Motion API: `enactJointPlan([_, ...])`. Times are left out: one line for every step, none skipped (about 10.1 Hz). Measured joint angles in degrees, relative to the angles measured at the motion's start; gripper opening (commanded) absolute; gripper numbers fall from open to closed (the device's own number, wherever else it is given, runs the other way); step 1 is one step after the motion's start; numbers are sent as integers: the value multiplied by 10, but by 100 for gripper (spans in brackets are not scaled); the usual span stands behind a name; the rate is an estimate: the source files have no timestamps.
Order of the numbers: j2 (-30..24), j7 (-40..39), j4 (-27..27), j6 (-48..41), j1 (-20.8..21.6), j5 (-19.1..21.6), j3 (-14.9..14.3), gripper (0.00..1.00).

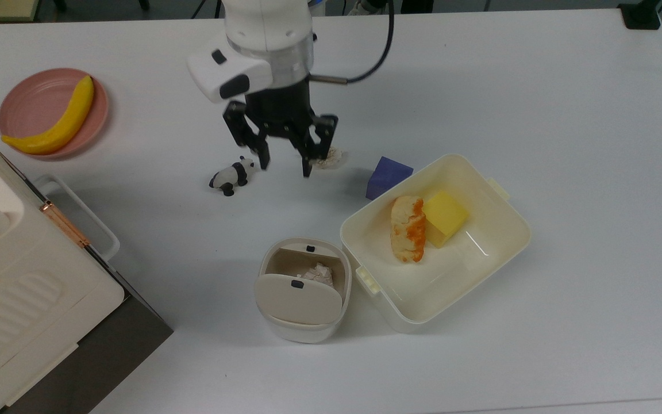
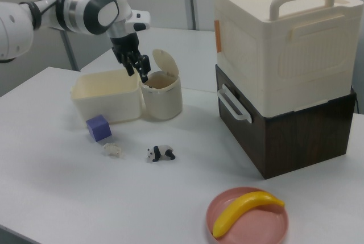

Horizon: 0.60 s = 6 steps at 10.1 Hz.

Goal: Open the trash can
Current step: 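Lift the gripper upward to swing the lid open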

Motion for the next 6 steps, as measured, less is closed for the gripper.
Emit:
enactJointPlan([-17, -26, 0, -47, -7, 0, -3, 100])
enactJointPlan([-31, -64, 0, -84, -17, 0, -3, 100])
enactJointPlan([-38, -89, -1, -109, -20, 0, -4, 100])
enactJointPlan([-39, -100, -2, -127, -20, -7, -3, 100])
enactJointPlan([-39, -106, -4, -147, -18, -25, -1, 100])
enactJointPlan([-39, -113, -5, -162, -15, -32, 0, 100])
